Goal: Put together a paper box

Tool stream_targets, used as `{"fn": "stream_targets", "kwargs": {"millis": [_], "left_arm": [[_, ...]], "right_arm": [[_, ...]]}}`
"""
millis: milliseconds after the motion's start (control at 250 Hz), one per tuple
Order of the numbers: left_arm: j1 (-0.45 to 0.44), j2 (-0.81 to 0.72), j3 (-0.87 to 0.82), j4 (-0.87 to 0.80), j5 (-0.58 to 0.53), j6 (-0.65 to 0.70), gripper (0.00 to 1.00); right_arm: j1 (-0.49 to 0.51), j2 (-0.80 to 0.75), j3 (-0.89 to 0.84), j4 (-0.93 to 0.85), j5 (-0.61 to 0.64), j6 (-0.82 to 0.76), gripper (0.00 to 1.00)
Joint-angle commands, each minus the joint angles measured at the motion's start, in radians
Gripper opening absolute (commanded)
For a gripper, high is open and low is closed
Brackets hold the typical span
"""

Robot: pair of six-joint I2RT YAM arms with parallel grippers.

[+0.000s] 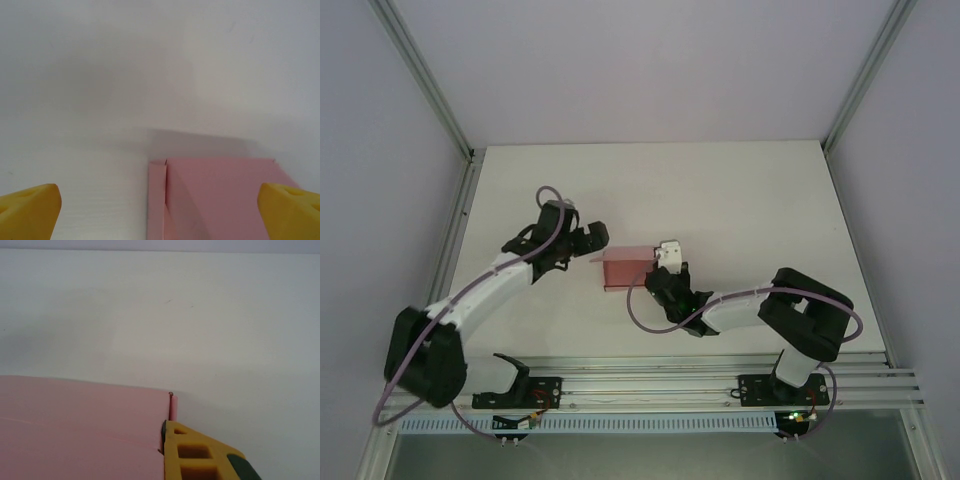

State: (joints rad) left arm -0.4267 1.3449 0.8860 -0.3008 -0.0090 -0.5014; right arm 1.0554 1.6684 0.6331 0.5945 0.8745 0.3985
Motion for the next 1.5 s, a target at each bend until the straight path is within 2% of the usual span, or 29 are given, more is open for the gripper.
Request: {"fn": "stream_targets", "kwargs": {"millis": [0,88,216,284,323,411,535,667,767,819,875,970,1038,1114,1162,1266,1362,1434,1493], "left_arm": [[-0.001,0.020,-0.039,0.047,0.126,0.008,1.00],[-0.005,0.035,-0.101,0.092,0.152,0.011,0.98],[-0.001,0.085,-0.152,0.163,0.205,0.018,0.86],[-0.002,0.116,-0.162,0.175,0.207,0.020,0.77],[-0.001,0.133,-0.163,0.169,0.215,0.028,0.74],[-0.002,0.154,-0.189,0.188,0.239,0.039,0.68],[-0.004,0.173,-0.224,0.213,0.235,0.054,0.63],[-0.003,0.187,-0.242,0.225,0.211,0.063,0.61],[-0.004,0.202,-0.243,0.226,0.208,0.073,0.59],[-0.004,0.211,-0.242,0.224,0.207,0.079,0.58],[-0.004,0.218,-0.240,0.223,0.211,0.082,0.58],[-0.004,0.224,-0.244,0.242,0.223,0.090,0.57],[-0.005,0.229,-0.251,0.265,0.232,0.091,0.56],[-0.005,0.241,-0.257,0.310,0.258,0.087,0.55],[-0.005,0.252,-0.256,0.331,0.274,0.077,0.51],[-0.004,0.279,-0.257,0.378,0.320,0.042,0.44],[0.010,0.299,-0.290,0.484,0.400,-0.019,0.40],[0.021,0.303,-0.321,0.561,0.442,-0.065,0.34],[0.031,0.303,-0.343,0.606,0.474,-0.093,0.33]], "right_arm": [[0.014,0.033,-0.008,-0.076,-0.063,0.007,0.07],[0.017,0.025,-0.004,-0.098,-0.069,0.014,0.10],[0.028,0.003,0.017,-0.187,-0.075,0.036,0.15],[0.040,-0.029,0.026,-0.234,-0.093,0.029,0.24],[0.045,-0.055,0.035,-0.290,-0.097,0.047,0.33],[0.046,-0.121,0.062,-0.439,-0.131,0.104,0.41],[0.047,-0.205,0.051,-0.563,-0.211,0.166,0.59],[0.045,-0.317,0.016,-0.644,-0.289,0.121,0.81],[0.041,-0.411,-0.018,-0.607,-0.401,-0.021,0.91],[0.027,-0.448,-0.031,-0.565,-0.404,-0.056,1.00],[-0.041,-0.466,-0.020,-0.550,-0.470,-0.034,1.00],[-0.248,-0.420,0.036,-0.570,-0.740,0.078,1.00],[-0.340,-0.346,0.089,-0.580,-0.819,0.097,1.00],[-0.383,-0.251,0.162,-0.598,-0.847,0.050,1.00],[-0.409,-0.186,0.221,-0.640,-0.872,0.049,1.00],[-0.471,-0.064,0.321,-0.725,-0.995,0.083,1.00],[-0.520,-0.002,0.332,-0.703,-1.116,0.134,1.00],[-0.549,0.011,0.314,-0.667,-1.166,0.166,1.00],[-0.566,0.013,0.301,-0.647,-1.206,0.180,1.00]]}}
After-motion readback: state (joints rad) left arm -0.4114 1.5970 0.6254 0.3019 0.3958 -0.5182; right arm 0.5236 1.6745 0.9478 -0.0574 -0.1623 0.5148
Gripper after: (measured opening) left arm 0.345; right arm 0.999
